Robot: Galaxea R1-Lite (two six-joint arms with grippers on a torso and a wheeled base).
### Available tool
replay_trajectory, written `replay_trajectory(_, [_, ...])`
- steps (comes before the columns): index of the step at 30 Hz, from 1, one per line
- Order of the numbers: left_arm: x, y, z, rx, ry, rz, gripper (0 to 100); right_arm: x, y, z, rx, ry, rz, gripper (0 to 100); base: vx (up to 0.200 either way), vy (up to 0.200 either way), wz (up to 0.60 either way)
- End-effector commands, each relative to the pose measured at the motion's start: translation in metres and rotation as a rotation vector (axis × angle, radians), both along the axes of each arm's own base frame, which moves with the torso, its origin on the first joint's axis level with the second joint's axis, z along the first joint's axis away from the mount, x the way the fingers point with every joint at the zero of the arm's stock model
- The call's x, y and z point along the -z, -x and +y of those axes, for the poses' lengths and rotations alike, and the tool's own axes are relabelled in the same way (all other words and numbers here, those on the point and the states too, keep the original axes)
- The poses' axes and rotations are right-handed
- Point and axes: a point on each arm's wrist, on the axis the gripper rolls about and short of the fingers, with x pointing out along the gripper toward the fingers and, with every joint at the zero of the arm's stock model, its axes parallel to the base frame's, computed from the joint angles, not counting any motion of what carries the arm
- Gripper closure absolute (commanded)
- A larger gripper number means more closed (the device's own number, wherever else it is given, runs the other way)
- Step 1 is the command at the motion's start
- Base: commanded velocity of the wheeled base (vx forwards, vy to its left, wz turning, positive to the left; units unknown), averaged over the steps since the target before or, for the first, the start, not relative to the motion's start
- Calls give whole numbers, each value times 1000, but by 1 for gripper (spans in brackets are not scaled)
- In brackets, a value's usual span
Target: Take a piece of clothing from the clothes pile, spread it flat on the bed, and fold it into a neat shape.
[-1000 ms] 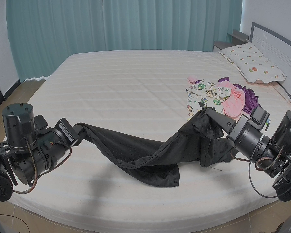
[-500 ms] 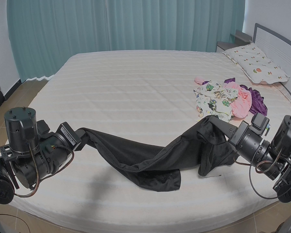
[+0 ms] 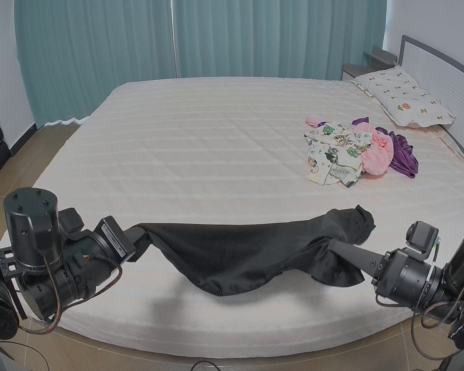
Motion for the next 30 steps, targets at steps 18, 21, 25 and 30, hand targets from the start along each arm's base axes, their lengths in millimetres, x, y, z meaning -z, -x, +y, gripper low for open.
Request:
replay_trajectory(18, [-149, 54, 37, 58, 186, -337, 100, -179, 13, -39, -98, -465, -421, 100, 0, 0, 0])
replay_trajectory(21, [-153, 42, 37, 30, 175, -323, 100, -192, 0, -46, -97, -469, -379, 100, 0, 0, 0])
replay_trajectory(25, [-133, -14, 18, -33, 128, -188, 100, -189, -89, -38, -13, -418, -256, 100, 0, 0, 0])
replay_trajectory(30, [-110, -69, 11, -106, 120, -74, 100, -143, -162, -24, 63, -326, -154, 100, 0, 0, 0])
